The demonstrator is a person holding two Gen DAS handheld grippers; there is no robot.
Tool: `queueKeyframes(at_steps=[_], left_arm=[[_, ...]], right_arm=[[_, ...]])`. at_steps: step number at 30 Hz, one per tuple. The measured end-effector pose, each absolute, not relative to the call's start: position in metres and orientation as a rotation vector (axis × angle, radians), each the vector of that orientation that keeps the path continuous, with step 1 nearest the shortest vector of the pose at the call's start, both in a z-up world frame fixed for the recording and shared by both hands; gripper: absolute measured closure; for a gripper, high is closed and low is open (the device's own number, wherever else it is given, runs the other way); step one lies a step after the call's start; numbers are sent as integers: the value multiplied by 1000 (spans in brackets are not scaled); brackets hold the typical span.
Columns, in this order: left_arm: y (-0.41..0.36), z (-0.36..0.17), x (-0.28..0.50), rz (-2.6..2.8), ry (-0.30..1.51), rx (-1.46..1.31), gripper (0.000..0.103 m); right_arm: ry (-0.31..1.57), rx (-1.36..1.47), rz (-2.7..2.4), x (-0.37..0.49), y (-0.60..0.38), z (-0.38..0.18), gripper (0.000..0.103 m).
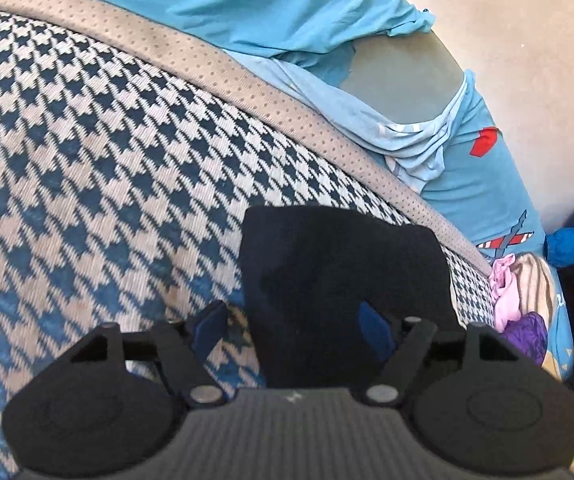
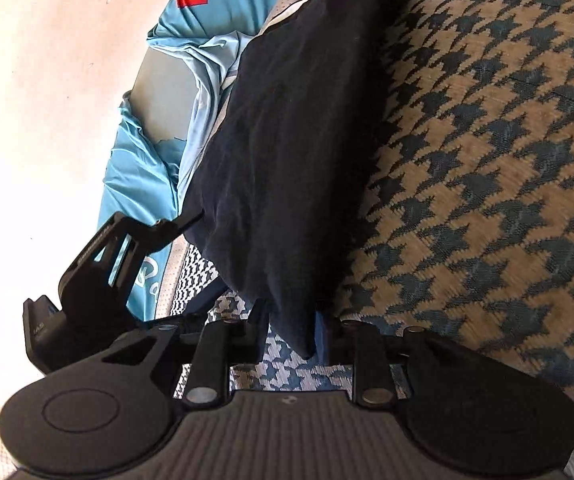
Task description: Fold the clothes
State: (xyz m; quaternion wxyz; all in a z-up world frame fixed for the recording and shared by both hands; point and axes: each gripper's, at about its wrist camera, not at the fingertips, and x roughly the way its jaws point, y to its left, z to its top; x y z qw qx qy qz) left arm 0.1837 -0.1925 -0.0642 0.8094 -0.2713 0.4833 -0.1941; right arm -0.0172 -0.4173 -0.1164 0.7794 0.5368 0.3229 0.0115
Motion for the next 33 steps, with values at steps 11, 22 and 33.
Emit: queueKeyframes(at_steps=[11, 22, 33], left_arm=[[-205, -66, 190, -392, 995, -509, 68], [-195, -53, 173, -368, 959, -475, 87], [-148, -42, 139, -284, 965, -435, 87]], right_arm=[[713, 1147, -1, -4, -414, -118, 93], [721, 1048, 18, -9, -407, -103, 94], [779, 984, 148, -24, -375, -97, 94]])
